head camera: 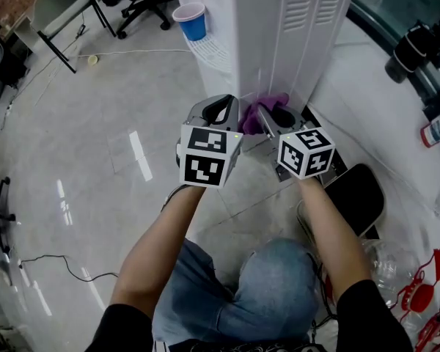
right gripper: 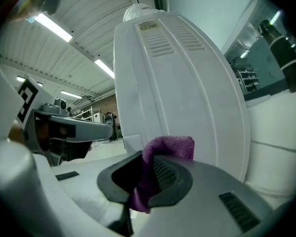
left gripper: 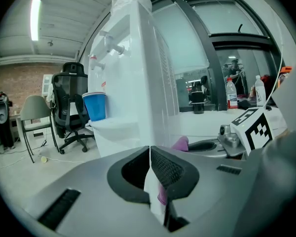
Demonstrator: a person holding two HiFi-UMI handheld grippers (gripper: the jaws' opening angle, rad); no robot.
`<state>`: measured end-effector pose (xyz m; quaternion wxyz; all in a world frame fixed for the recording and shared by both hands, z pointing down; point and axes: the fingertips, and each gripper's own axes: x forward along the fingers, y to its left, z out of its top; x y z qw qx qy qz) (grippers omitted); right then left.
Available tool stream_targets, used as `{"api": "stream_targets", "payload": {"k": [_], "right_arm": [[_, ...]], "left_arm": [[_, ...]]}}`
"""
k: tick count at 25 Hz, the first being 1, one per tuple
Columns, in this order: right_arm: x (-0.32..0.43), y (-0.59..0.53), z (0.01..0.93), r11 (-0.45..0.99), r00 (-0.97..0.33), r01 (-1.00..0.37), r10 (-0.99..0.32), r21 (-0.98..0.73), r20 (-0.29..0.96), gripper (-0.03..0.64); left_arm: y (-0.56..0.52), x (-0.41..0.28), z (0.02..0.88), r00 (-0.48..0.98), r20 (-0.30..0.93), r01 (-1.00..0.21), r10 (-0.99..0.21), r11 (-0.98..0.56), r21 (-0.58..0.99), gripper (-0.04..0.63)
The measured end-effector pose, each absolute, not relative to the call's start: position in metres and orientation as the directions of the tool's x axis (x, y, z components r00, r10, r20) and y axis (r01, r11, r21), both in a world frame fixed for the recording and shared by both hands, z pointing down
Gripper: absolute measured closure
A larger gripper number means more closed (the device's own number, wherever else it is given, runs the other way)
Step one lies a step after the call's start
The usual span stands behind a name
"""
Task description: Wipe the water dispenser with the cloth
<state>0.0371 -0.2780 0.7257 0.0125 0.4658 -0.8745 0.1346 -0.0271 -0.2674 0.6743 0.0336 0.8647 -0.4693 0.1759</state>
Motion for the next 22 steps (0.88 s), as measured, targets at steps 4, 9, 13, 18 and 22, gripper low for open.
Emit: {"api": "stream_targets", "payload": {"k": [4,9,13,18,22], "right_arm": [[0.030,-0.278,0.765,0.510,-0.560,-0.822,-0.805,-0.255,0.197,0.584],[0.028,-0.278,0.803,0.456,-0.535,-0.831,-0.812,-0.319,0.235,0.584],[0.029,-0.273,0.832,0.413,-0.520,-0.837,-0.805,-0.359,0.286,0.584],[0.025,-0.264,0.814,0.437,-0.532,-0.834,-0.800,-0.337,0.279,0.584],[0.033,-0.261,0.770,0.445,-0.526,-0.840,-0.810,-0.311,0.259,0.584]], "left_arm": [[-0.260,-0.035,0.694,0.483,0.370,-0.829,-0.793,-0.550,-0.096,0.566],[-0.254,-0.045,0.706,0.467,0.378,-0.842,-0.799,-0.533,-0.085,0.566],[-0.251,-0.051,0.710,0.455,0.386,-0.847,-0.803,-0.524,-0.092,0.566],[-0.255,-0.048,0.698,0.455,0.381,-0.847,-0.805,-0.523,-0.093,0.566],[-0.255,-0.040,0.674,0.469,0.376,-0.846,-0.799,-0.529,-0.068,0.566]]}}
